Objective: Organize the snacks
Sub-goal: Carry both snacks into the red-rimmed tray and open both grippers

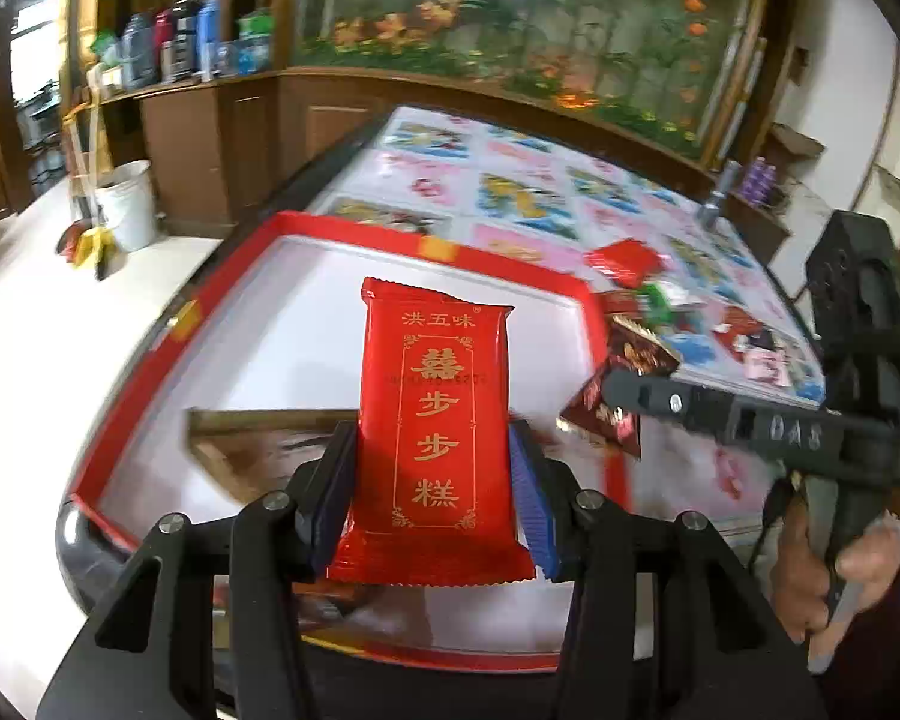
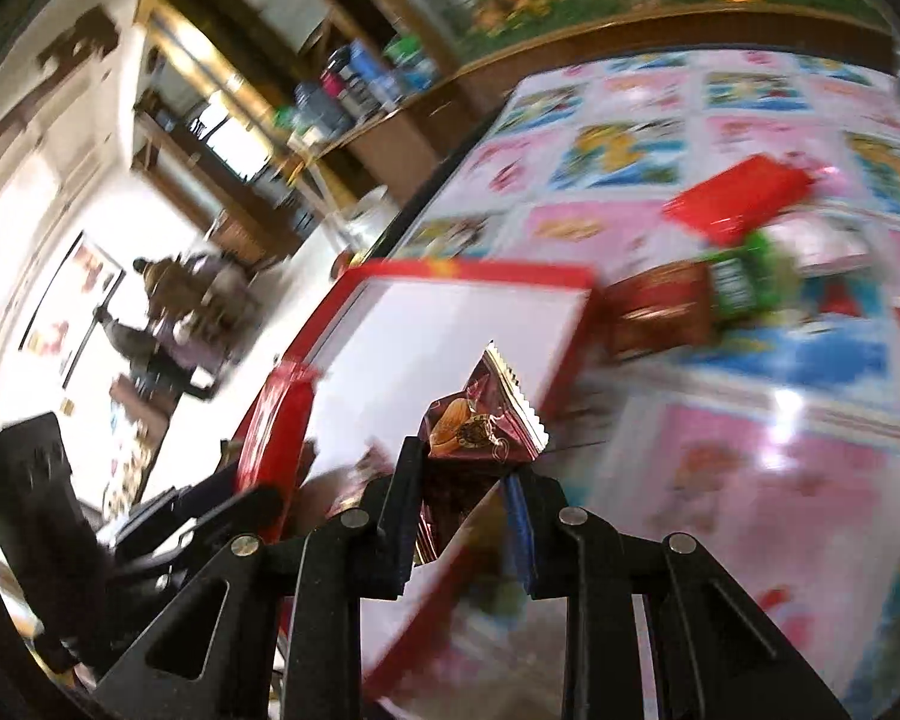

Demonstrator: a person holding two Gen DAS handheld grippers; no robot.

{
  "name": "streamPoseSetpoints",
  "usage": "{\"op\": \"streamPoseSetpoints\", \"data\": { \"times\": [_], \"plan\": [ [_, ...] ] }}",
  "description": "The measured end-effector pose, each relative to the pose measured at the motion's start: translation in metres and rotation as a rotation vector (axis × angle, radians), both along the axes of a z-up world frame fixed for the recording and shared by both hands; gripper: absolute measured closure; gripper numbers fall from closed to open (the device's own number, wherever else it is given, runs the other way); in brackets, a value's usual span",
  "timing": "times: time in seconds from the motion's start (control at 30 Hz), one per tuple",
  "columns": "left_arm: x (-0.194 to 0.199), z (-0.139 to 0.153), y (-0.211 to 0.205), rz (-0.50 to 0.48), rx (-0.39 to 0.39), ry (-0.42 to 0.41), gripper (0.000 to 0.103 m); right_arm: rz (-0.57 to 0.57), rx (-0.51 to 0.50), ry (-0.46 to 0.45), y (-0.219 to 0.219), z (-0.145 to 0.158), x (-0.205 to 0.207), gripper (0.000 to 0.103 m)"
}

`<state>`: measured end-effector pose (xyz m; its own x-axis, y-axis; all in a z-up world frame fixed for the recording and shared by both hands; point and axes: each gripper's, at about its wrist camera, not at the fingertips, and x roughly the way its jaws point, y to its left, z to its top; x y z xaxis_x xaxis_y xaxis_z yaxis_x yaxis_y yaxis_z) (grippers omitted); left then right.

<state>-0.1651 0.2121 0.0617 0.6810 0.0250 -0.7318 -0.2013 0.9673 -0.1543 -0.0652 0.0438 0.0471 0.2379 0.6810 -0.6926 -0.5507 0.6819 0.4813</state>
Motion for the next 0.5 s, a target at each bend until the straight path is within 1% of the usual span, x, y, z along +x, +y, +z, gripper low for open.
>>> {"op": "streamPoseSetpoints", "data": {
  "times": [0.17,0.3,0.37,0.43,0.47,0.5],
  "plan": [
    [-0.001,-0.011,0.017,0.039,-0.009,0.025,0.055,0.074,-0.033,0.009,0.035,-0.011,-0.016,0.077],
    [-0.002,-0.010,0.017,0.050,0.002,0.025,0.055,0.113,-0.038,0.005,0.046,-0.011,-0.026,0.074],
    [-0.003,-0.010,0.016,0.054,0.006,0.027,0.055,0.122,-0.020,-0.023,0.047,-0.006,-0.029,0.073],
    [-0.004,-0.009,0.017,0.056,0.011,0.024,0.053,0.123,0.001,-0.058,0.040,0.000,-0.033,0.063],
    [-0.004,-0.007,0.015,0.057,0.017,0.017,0.053,0.114,0.011,-0.072,0.036,0.003,-0.031,0.052],
    [-0.004,-0.005,0.014,0.062,0.028,0.009,0.053,0.090,0.027,-0.095,0.027,0.008,-0.030,0.046]
  ]
}}
